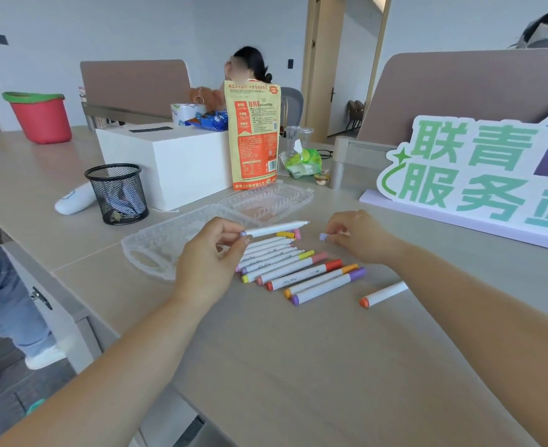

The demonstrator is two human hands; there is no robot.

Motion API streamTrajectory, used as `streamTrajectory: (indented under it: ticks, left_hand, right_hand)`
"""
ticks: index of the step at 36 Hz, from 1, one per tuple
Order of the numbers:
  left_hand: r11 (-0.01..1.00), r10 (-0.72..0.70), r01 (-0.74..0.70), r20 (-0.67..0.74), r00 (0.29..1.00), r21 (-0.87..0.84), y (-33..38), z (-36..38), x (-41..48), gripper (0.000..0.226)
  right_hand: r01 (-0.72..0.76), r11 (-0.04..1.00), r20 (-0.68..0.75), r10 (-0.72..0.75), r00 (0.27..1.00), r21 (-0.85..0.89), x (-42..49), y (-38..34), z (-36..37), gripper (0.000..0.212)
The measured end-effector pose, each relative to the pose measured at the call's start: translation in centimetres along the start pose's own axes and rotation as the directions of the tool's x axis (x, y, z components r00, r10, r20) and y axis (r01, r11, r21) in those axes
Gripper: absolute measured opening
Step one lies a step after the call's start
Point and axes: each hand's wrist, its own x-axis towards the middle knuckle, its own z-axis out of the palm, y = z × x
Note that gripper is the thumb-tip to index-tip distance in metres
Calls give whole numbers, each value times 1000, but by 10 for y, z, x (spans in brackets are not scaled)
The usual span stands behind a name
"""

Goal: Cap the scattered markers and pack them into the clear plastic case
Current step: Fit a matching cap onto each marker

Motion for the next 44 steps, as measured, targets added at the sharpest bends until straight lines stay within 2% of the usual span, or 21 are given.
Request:
streamTrajectory:
  ticks: [2,4,11,19,28,40,44]
  left_hand:
    - [1000,0,0,2,1000,-16,2,0,-1,10]
    - [999,-1,1,11,1000,-42,5,-1,-2,13]
    - [993,11,-3,58,998,-120,13,-3,-5,12]
    - [988,-9,20,70,998,-155,14,-4,-6,12]
    - [986,-38,48,67,997,-158,13,-5,-6,11]
    - [987,-14,29,92,996,-159,16,-3,-9,9]
    - [995,48,-38,117,992,-88,18,1,-16,13]
  right_hand:
    - [-3,978,-74,19,997,208,-12,-4,-6,17]
    - [11,947,-108,25,994,321,-25,-7,-11,14]
    - [-15,911,-108,65,992,412,-40,-5,-25,13]
    - [65,921,-97,-30,995,383,-35,-15,-19,12]
    - [34,895,-77,0,997,444,-35,-16,-19,12]
    - [111,886,-89,-79,993,450,-40,-31,-19,7]
    - [133,873,-96,-99,990,470,-47,-24,-26,6]
